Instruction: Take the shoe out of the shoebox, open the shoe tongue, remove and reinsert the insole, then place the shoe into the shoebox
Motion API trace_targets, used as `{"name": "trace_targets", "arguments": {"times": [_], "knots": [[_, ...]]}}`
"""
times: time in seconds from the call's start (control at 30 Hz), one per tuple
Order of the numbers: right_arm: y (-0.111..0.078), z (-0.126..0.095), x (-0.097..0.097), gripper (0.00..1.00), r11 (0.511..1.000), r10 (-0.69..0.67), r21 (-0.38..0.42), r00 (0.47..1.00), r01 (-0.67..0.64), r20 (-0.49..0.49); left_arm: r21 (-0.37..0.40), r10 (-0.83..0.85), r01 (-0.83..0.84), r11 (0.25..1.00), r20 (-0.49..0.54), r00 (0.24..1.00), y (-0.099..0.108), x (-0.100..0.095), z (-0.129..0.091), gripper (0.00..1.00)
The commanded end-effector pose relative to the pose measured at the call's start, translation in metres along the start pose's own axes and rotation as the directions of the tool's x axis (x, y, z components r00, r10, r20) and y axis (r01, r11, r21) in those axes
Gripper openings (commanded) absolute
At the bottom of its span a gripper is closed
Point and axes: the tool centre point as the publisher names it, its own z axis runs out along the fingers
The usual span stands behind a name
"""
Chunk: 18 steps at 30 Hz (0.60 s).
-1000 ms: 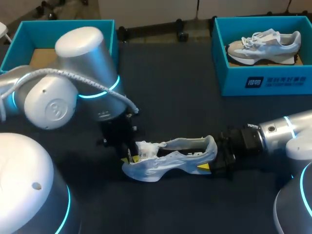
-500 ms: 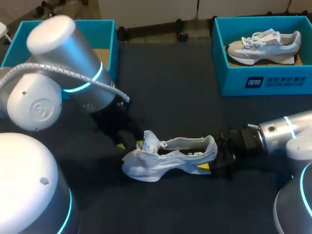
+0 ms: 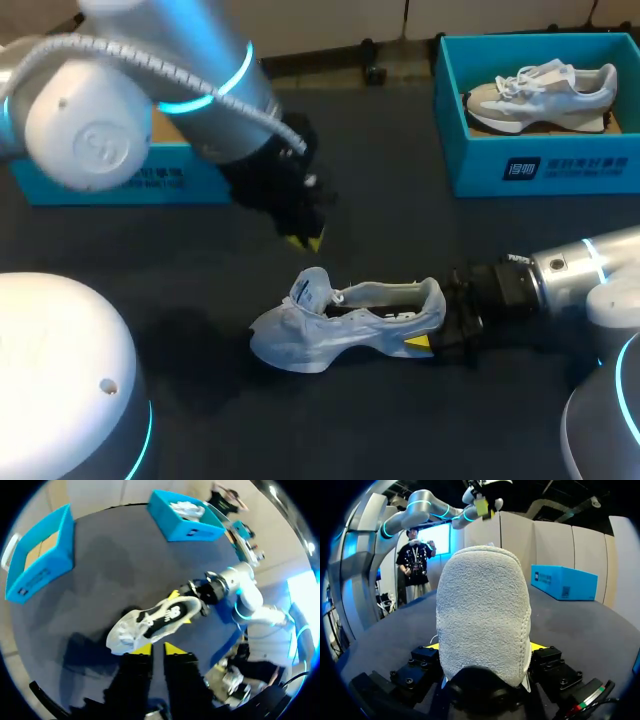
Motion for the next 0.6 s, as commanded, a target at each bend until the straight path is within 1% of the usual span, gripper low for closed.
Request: {"name": "trace_targets", "arguments": {"times": [0.03, 0.07, 0.13, 0.17, 0.2, 0.23, 0.27, 0.6], "knots": [[0.001, 0.0, 0.0, 0.0, 1.0, 0.0, 0.003, 1.0, 0.0, 0.002, -0.249, 0.314, -0.299, 0.921, 0.018, 0.949, -0.02, 0.022, -0.006, 0.0], [0.001, 0.0, 0.0, 0.0, 1.0, 0.0, 0.003, 1.0, 0.0, 0.002, -0.297, 0.392, -0.375, 0.878, -0.002, 0.92, -0.02, 0.027, -0.007, 0.0], [0.001, 0.0, 0.0, 0.0, 1.0, 0.0, 0.003, 1.0, 0.0, 0.002, -0.322, 0.454, -0.435, 0.841, -0.019, 0.891, -0.017, 0.032, -0.008, 0.0], [0.001, 0.0, 0.0, 0.0, 1.0, 0.0, 0.003, 1.0, 0.0, 0.002, -0.363, 0.518, -0.497, 0.788, -0.045, 0.854, -0.015, 0.035, -0.007, 0.0], [0.001, 0.0, 0.0, 0.0, 1.0, 0.0, 0.003, 1.0, 0.0, 0.002, -0.409, 0.598, -0.571, 0.712, -0.071, 0.798, -0.01, 0.038, -0.005, 0.0], [0.001, 0.0, 0.0, 0.0, 1.0, 0.0, 0.003, 1.0, 0.0, 0.002, -0.485, 0.678, -0.639, 0.597, -0.12, 0.725, -0.004, 0.039, -0.001, 0.0], [0.001, 0.0, 0.0, 0.0, 1.0, 0.0, 0.003, 1.0, 0.0, 0.002, -0.512, 0.704, -0.66, 0.55, -0.142, 0.696, -0.001, 0.038, 0.001, 0.0], [0.001, 0.0, 0.0, 0.0, 1.0, 0.0, 0.003, 1.0, 0.0, 0.002, -0.512, 0.704, -0.66, 0.55, -0.142, 0.696, -0.001, 0.038, 0.001, 0.0]]}}
